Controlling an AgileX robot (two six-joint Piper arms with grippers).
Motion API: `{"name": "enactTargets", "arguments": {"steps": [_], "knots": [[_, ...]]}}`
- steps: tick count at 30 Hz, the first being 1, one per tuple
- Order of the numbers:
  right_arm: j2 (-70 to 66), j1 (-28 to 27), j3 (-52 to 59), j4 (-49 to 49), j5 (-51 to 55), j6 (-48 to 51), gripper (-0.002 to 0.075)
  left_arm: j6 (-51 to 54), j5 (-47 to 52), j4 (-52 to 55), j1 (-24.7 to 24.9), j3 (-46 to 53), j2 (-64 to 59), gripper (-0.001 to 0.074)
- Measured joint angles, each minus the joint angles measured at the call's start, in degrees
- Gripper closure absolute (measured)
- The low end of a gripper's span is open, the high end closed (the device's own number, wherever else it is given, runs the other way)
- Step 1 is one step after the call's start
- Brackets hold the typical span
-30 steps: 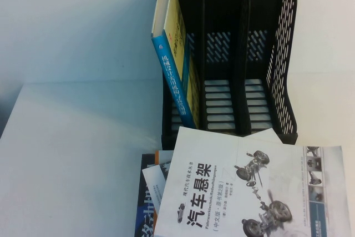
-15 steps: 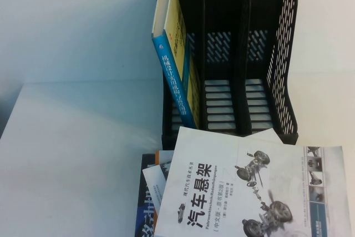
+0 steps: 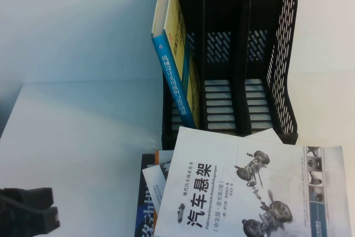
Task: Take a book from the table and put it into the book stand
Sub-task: Push book with right arm
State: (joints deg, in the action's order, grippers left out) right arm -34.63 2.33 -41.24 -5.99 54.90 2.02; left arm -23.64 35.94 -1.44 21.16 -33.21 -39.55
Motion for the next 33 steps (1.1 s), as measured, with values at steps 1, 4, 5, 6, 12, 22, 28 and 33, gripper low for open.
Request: {"name": "enactTargets", "arguments": {"steps": [1,4,5,6,12,22,28,33], "knots": [[-1.95,0.31,0.0,-0.3,1.21,0.63,0.0729,2.26,-1.65,-3.32,0.0,0.0,0.0,0.0738],[-8.79,0.53,0.0,-4.28,3.66,4.7,0.0729,7.09,-4.5,-10.47,0.0,0.0,-1.11,0.0738],[-10.9,0.53,0.0,-6.47,3.76,6.57,0.0729,8.17,-4.66,-12.09,0.0,0.0,-1.7,0.0738],[-12.74,0.53,0.0,-8.86,3.63,8.63,0.0729,9.68,-4.78,-14.19,0.0,0.0,-2.57,0.0738],[-18.74,0.53,0.0,-16.41,0.94,14.46,0.0729,24.25,-4.42,-29.64,0.0,-0.13,-9.04,0.0738],[-19.62,0.53,0.0,-16.64,-3.75,14.95,0.0729,44.35,12.15,-52.46,-16.63,-8.11,-21.33,0.0738],[-20.4,0.53,0.0,-16.64,-4.08,14.6,0.0729,57.46,27.49,-66.49,-30.11,-8.75,-26.37,0.0738],[-20.63,0.53,0.1,-16.64,-3.75,14.12,0.0729,61.02,27.57,-67.27,-32.59,-8.88,-27.21,0.0738]]}}
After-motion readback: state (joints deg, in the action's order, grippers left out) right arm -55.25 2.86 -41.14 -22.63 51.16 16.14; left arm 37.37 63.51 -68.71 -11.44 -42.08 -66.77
